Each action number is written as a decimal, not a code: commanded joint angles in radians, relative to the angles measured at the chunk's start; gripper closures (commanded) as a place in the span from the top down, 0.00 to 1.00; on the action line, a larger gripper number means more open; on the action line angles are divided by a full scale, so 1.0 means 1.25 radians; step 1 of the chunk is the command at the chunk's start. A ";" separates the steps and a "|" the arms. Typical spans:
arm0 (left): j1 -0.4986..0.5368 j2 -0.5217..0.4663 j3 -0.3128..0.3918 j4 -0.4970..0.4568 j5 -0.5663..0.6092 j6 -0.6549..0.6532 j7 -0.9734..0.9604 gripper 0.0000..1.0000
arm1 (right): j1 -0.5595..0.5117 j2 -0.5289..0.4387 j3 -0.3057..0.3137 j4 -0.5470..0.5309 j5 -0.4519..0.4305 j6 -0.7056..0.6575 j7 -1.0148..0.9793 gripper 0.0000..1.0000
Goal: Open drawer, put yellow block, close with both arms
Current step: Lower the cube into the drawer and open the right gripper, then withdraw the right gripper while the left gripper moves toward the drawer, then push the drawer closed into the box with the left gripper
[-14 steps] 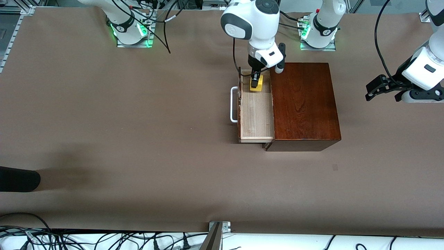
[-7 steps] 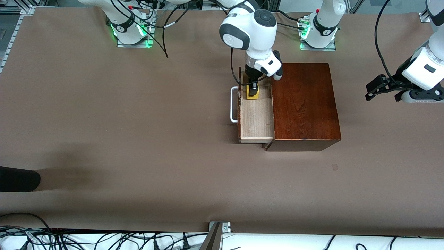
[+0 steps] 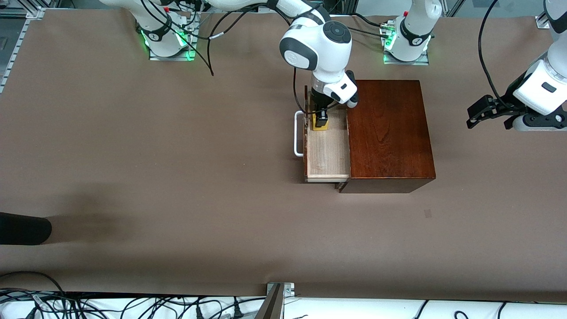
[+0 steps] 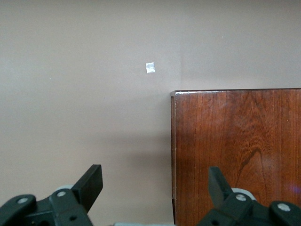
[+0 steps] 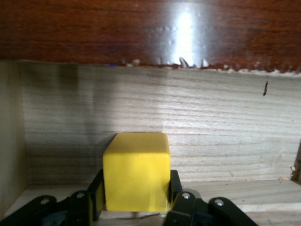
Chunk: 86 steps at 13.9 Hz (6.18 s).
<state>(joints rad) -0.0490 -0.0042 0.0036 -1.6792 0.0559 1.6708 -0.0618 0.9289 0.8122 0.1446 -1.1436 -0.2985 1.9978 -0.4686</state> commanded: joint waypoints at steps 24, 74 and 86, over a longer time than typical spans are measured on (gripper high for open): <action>-0.001 0.002 -0.111 0.012 -0.078 -0.197 0.019 1.00 | -0.495 -0.437 -0.031 -0.089 0.270 -0.283 -0.002 1.00; -0.331 0.525 -0.231 0.219 0.192 -0.057 0.740 1.00 | -0.600 -0.695 -0.187 -0.419 0.234 -0.321 0.350 1.00; -0.320 0.502 -0.242 0.228 0.190 -0.108 0.714 1.00 | -0.604 -0.695 -0.191 -0.419 0.234 -0.320 0.349 1.00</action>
<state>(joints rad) -0.4578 0.6621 -0.2922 -1.3834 0.2928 1.5592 0.8456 0.1761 -0.0638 -0.0941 -1.6920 0.0040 1.6206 -0.0436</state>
